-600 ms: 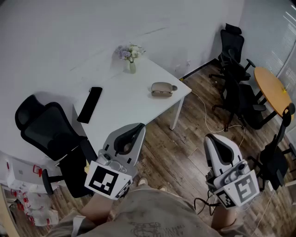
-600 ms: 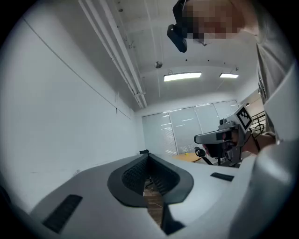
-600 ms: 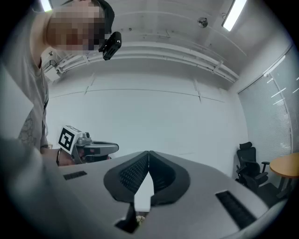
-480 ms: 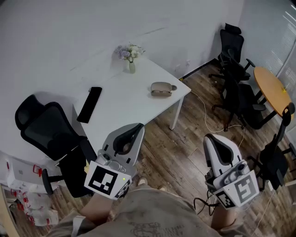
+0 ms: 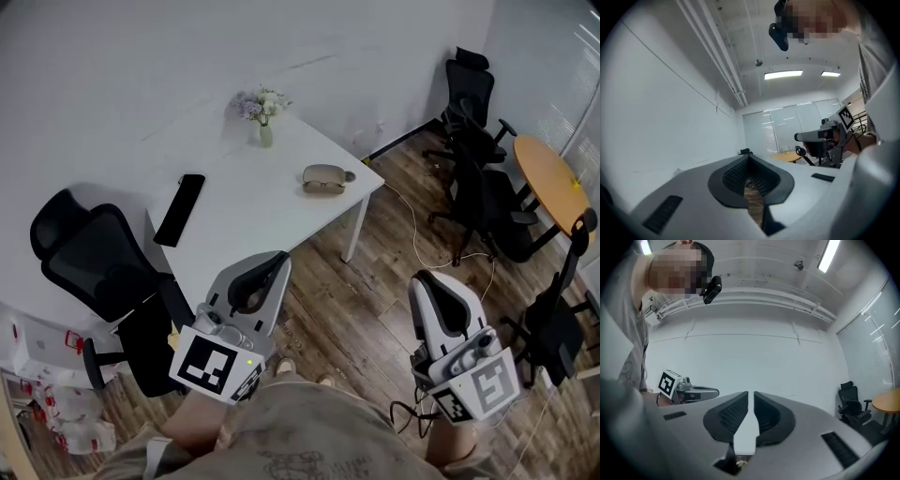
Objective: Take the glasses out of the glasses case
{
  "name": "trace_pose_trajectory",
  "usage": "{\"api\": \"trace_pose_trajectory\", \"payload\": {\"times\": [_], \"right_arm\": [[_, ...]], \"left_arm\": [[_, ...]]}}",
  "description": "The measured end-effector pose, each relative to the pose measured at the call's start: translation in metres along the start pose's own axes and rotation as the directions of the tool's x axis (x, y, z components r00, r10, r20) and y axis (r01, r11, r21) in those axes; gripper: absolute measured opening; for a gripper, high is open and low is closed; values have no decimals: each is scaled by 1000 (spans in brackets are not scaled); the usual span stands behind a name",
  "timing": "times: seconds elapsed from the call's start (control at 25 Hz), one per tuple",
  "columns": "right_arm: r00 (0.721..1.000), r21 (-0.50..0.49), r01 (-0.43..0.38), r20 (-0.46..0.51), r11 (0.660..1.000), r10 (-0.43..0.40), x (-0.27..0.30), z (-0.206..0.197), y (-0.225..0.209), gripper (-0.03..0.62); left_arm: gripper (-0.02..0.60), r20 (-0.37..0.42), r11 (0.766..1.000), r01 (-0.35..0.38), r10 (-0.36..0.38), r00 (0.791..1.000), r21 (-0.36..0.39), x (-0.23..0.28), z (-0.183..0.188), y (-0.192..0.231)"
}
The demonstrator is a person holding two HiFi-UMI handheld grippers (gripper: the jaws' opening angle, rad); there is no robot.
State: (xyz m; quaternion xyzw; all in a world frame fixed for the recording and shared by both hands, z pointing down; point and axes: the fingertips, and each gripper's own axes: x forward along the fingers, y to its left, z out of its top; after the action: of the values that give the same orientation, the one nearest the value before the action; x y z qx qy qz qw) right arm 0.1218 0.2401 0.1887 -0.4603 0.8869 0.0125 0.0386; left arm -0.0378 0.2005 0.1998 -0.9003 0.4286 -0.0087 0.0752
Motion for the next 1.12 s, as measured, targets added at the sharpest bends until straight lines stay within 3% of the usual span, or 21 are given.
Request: {"api": "trace_pose_trajectory", "payload": {"times": [0.04,0.08,0.24,0.72,1.12], "right_arm": [[1000,2,14,5,1000,-14,-1,0,-3,59],[1000,2,25,4,1000,-25,-2,0,-6,145],[999,-14,40,-11,999,-40,-7,-4,-13,237],[998,-4,35,-52,999,-35,11,-28,-38,236],[991,-1,17,-135,1000,-17,84,-64,-78,236]], "left_arm": [[15,-1,1000,0,0,1000,1,0,0,-1],[15,-2,1000,-1,1,1000,2,1,0,-2],[15,-9,1000,-11,11,1000,1,2,-3,-3],[14,-28,1000,-24,23,999,-17,27,-24,9],[15,-52,999,-33,31,998,-39,81,-57,65]]}}
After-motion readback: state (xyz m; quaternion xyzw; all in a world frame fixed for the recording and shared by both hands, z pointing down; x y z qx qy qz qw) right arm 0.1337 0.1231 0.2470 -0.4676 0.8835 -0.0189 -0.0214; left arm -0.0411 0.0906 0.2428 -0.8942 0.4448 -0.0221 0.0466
